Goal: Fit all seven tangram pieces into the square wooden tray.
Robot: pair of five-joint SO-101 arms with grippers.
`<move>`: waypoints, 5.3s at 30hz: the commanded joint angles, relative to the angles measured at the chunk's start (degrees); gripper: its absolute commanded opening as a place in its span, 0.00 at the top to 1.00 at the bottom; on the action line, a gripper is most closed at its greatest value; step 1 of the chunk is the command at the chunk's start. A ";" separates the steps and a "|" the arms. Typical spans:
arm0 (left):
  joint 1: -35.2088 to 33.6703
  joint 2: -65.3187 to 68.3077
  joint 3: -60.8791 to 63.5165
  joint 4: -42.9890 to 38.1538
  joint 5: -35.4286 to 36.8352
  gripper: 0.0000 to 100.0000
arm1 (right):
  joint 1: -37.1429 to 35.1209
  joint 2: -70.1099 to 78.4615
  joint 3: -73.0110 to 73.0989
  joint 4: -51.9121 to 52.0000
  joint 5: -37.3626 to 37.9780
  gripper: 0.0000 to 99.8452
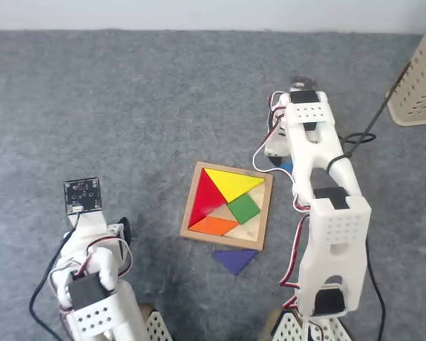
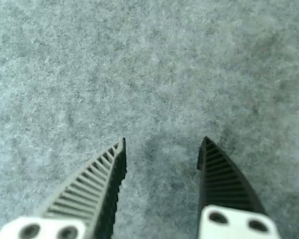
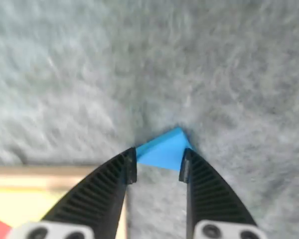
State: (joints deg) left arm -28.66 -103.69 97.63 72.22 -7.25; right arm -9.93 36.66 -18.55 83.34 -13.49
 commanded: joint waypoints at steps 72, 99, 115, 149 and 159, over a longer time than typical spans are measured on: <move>0.00 -0.70 -1.10 0.18 0.53 0.77 | 2.42 -22.81 38.68 -27.12 65.93 0.80; 0.00 -0.70 -1.10 0.18 0.53 0.77 | -0.75 -40.31 35.43 -15.60 41.85 0.99; 0.00 -0.70 -1.10 0.18 0.53 0.77 | -15.34 -34.33 35.60 -18.59 6.42 0.99; 0.00 -0.70 -1.10 0.18 0.53 0.77 | -7.52 -30.02 37.89 -19.12 2.90 0.94; 0.00 -0.70 -1.10 0.18 0.53 0.77 | -10.15 -30.02 38.86 -18.86 2.81 0.90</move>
State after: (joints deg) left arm -28.66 -103.69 97.63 72.22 -7.25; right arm -19.60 7.21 20.48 64.62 -10.07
